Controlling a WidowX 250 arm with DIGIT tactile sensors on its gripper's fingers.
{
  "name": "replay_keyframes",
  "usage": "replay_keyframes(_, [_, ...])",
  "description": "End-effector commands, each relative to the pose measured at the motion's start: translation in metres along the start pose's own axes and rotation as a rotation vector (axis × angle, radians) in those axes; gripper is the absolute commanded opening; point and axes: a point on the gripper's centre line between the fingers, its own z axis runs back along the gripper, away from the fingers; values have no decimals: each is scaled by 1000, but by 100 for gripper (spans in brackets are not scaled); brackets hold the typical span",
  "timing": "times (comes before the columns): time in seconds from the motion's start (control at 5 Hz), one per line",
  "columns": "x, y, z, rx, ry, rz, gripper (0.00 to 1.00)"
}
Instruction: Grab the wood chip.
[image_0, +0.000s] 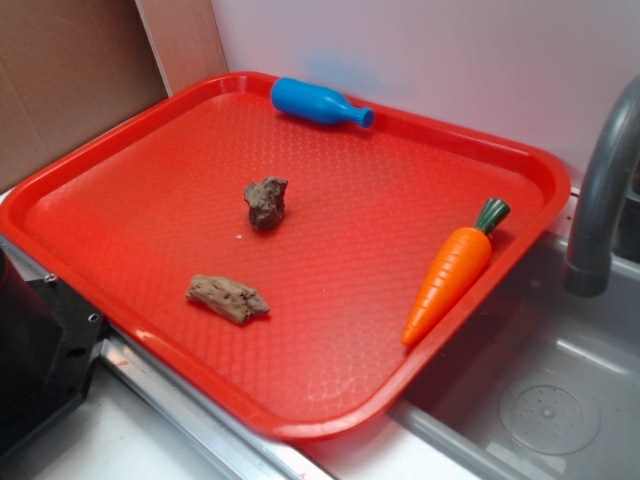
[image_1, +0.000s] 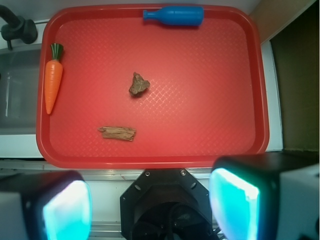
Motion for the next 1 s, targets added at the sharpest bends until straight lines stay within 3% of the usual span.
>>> replay_keyframes(0.0, [0,0,0,0,0,0,100])
replay_keyframes(0.2, [8,-15,-52,65,92,-260,100])
replay_keyframes(0.4, [3,-28,-102,12,86,-507,100])
replay_keyframes(0.6, [-10,-42,-152,78,62,-761,100])
replay_keyframes(0.8, [-18,-44,-188,63,21,-873,100])
